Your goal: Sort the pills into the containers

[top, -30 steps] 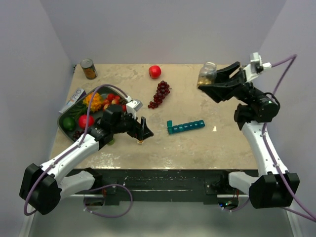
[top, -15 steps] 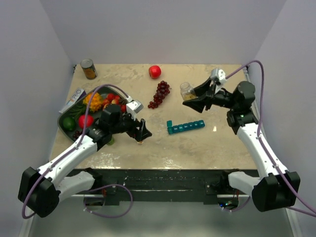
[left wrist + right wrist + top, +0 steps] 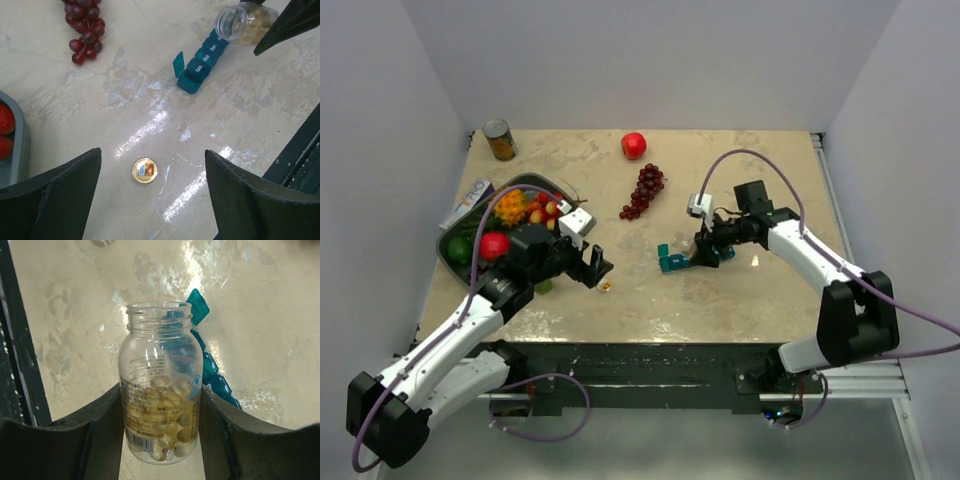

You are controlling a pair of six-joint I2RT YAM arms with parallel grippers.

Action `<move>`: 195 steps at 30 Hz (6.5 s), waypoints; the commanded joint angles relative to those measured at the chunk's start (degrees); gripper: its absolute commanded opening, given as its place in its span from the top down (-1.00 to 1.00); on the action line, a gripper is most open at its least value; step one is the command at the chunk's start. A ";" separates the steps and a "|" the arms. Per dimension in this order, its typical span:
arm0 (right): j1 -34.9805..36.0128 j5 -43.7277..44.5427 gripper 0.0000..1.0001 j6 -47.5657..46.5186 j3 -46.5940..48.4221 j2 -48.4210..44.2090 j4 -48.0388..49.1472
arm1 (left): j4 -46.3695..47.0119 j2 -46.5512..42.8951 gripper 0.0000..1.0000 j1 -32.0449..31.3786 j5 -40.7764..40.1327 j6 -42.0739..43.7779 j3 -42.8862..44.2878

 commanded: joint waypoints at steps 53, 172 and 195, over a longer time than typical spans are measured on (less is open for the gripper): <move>15.38 32.65 1.00 -1.76 15.20 16.48 -15.07 | -1.04 -1.71 -0.75 0.40 -8.61 2.16 0.82; 17.67 36.79 1.00 -0.88 20.21 20.26 -21.04 | -1.04 -2.06 -0.75 0.31 -8.61 2.34 0.73; 17.85 37.05 1.00 -0.97 20.83 20.35 -21.75 | -1.12 -2.23 -0.75 0.31 -8.69 2.34 0.73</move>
